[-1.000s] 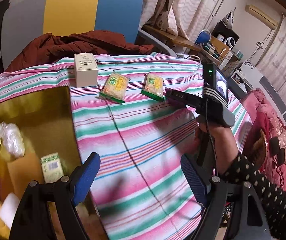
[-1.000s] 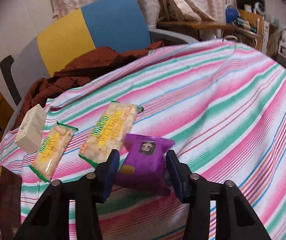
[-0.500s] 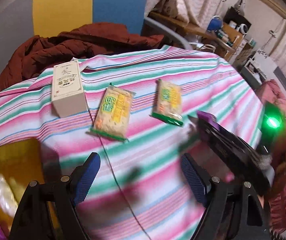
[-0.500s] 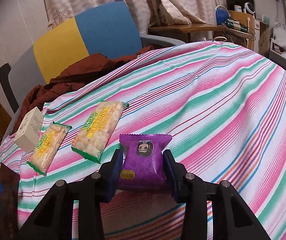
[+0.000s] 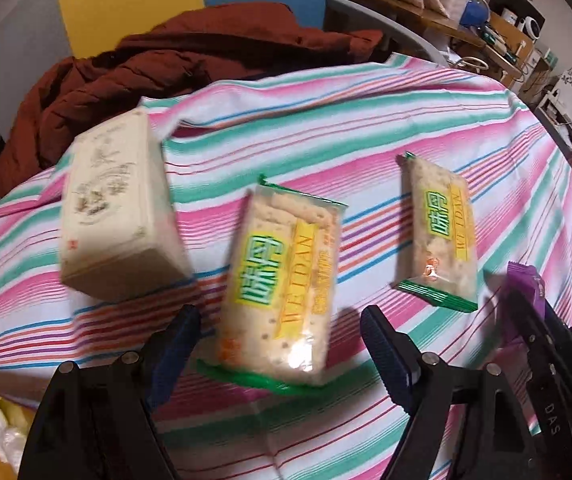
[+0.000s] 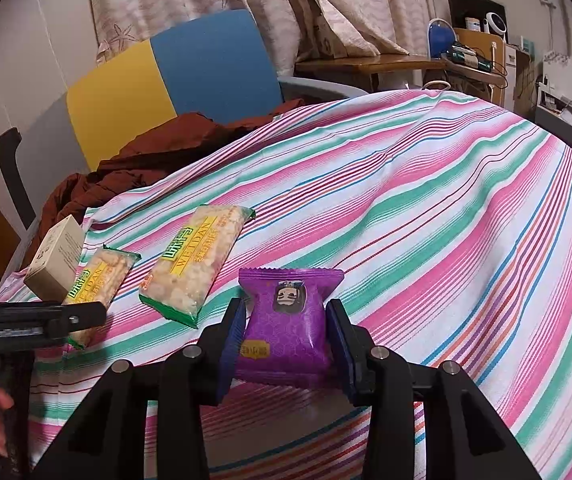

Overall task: Organize objects
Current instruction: 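Grasp a WEIDAN cracker packet with the left tool, then carry the cracker packet and purple packet over the gold tray and open both tools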

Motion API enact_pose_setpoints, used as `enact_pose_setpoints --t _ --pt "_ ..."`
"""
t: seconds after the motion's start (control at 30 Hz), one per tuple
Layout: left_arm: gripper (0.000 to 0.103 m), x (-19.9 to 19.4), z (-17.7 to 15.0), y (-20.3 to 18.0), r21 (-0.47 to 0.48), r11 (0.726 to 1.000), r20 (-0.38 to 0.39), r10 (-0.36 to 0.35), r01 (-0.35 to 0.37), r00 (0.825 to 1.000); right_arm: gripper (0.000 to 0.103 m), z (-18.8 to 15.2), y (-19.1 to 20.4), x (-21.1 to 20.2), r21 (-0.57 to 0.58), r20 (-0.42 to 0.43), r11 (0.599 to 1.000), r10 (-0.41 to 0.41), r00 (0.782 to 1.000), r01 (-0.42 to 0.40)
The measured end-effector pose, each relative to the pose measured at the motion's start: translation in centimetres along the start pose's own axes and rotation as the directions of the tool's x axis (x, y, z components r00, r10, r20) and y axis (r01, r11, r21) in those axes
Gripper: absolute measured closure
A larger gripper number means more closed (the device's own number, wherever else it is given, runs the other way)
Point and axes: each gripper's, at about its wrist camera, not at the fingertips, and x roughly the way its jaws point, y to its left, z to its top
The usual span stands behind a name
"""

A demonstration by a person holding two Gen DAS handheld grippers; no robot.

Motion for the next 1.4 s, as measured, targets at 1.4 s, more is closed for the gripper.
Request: enact_pose_setpoints --t 1.4 --pt "0.054 -11.4 -11.5 -1.5 0.01 0.981 0.283 -0.191 0.196 0.94 0.061 -0.9 3.5 -3.7 -0.159 0.181 0.984 -0.047 0.982 0.076"
